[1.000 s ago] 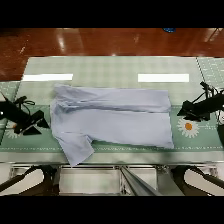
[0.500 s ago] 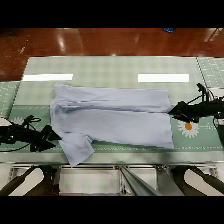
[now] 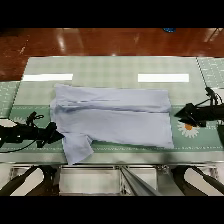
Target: Fold the shirts.
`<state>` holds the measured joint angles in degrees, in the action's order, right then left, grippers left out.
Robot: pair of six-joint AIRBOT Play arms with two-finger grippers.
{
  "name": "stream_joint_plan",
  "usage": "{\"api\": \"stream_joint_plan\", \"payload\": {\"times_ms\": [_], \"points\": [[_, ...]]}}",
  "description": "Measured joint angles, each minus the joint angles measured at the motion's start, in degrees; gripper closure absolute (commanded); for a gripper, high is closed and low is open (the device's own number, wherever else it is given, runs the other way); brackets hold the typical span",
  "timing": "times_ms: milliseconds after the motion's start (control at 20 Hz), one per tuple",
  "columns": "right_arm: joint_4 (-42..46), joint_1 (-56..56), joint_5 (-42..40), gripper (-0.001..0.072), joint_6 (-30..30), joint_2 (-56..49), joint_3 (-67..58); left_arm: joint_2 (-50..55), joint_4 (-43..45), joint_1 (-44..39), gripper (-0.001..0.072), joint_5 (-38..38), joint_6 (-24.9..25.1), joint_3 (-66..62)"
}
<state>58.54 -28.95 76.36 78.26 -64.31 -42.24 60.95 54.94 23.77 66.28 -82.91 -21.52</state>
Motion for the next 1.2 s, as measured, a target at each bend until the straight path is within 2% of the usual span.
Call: {"api": "stream_joint_plan", "payload": {"times_ms": [150,350,600,1000,1050,1150,1200], "points": [[7.2,-3.1,3.8,0.0301,2.7,3.3,4.5,0.0,-0.7,-0.6,0.0692,-0.8,1.3,0.0],[10.6,-2.4,5.5,0.0301,4.3,6.4,12.2,0.0,-1.7,-0.8,0.0692,-1.4,2.4,0.0],[12.1,0.7,5.6,0.0301,4.9,7.4,16.3,0.0,-2.1,-0.9,0.0692,-1.4,2.8,0.0],[9.4,1.6,-0.3,0.0304,5.4,5.2,17.3,0.0,-2.5,-0.9,0.0692,-1.4,3.0,0.0],[8.0,1.6,-0.6,0.0325,5.3,4.0,17.3,0.0,-2.5,-0.9,0.0692,-1.3,3.0,0.0],[4.7,1.6,-2.3,0.0610,3.7,1.8,17.4,0.0,-2.5,-0.9,0.0692,-1.3,3.0,0.0],[2.8,1.6,-4.0,0.0689,2.5,0.9,17.4,0.0,-2.5,-0.9,0.0692,-1.3,3.0,0.0]]}}
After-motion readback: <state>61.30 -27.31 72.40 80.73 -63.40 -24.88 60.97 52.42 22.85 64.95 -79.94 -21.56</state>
